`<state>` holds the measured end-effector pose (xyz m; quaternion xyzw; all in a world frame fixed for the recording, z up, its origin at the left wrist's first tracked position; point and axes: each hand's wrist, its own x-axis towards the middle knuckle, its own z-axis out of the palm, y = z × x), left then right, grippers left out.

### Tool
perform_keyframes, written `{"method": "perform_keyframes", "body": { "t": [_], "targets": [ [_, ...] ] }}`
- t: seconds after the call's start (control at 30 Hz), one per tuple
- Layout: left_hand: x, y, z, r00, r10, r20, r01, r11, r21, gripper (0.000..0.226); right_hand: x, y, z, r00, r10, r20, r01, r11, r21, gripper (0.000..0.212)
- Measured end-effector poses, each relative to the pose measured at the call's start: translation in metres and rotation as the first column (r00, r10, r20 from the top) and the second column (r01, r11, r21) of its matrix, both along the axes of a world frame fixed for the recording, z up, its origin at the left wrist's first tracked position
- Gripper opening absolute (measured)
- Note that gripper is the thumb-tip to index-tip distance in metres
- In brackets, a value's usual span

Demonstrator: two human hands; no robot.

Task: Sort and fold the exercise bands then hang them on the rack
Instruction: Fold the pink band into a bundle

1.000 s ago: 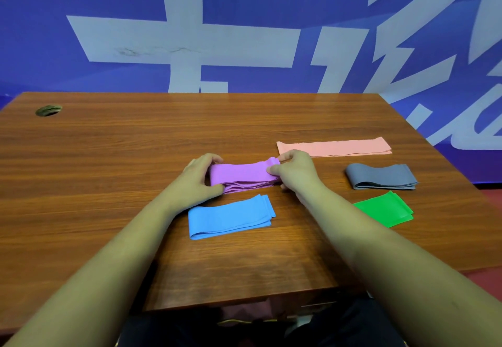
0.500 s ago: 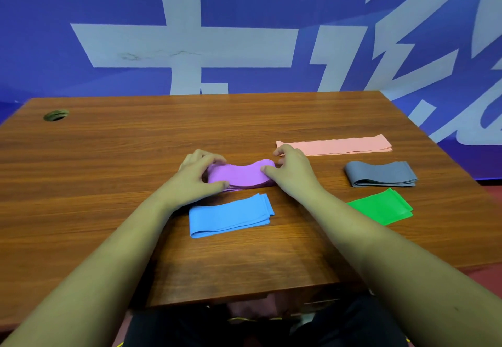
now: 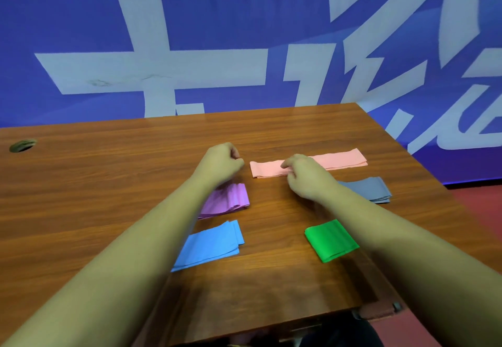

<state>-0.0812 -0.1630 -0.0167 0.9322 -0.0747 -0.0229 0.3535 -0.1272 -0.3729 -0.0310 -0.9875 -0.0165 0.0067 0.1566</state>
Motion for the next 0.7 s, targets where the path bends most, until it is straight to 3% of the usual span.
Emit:
{"method": "perform_keyframes", "body": {
  "t": [0.17,0.37,0.47,0.7],
  "targets": [
    [0.024,-0.043,0.001,0.975,0.084,-0.204,-0.052,0.986,0.156,0.023,0.016,-0.012,-0.012,0.996,0.054,-0.069,-0.056,0.998,-0.032,0.041],
    [0.039,-0.066,0.0,0.921,0.157,-0.356,-0.089,0.976,0.199,0.022,0.025,-0.023,-0.023,0.994,0.089,-0.066,-0.09,0.996,-0.014,0.042],
    [0.038,-0.075,-0.001,0.917,0.154,-0.368,-0.065,0.968,0.243,0.026,0.027,-0.024,-0.024,0.994,0.084,-0.063,-0.084,0.996,-0.001,0.041],
    [0.03,-0.087,-0.009,0.949,0.131,-0.288,-0.058,0.966,0.251,0.008,0.025,-0.025,-0.025,0.997,0.046,-0.058,-0.042,0.997,0.065,0.04]
  ]
}}
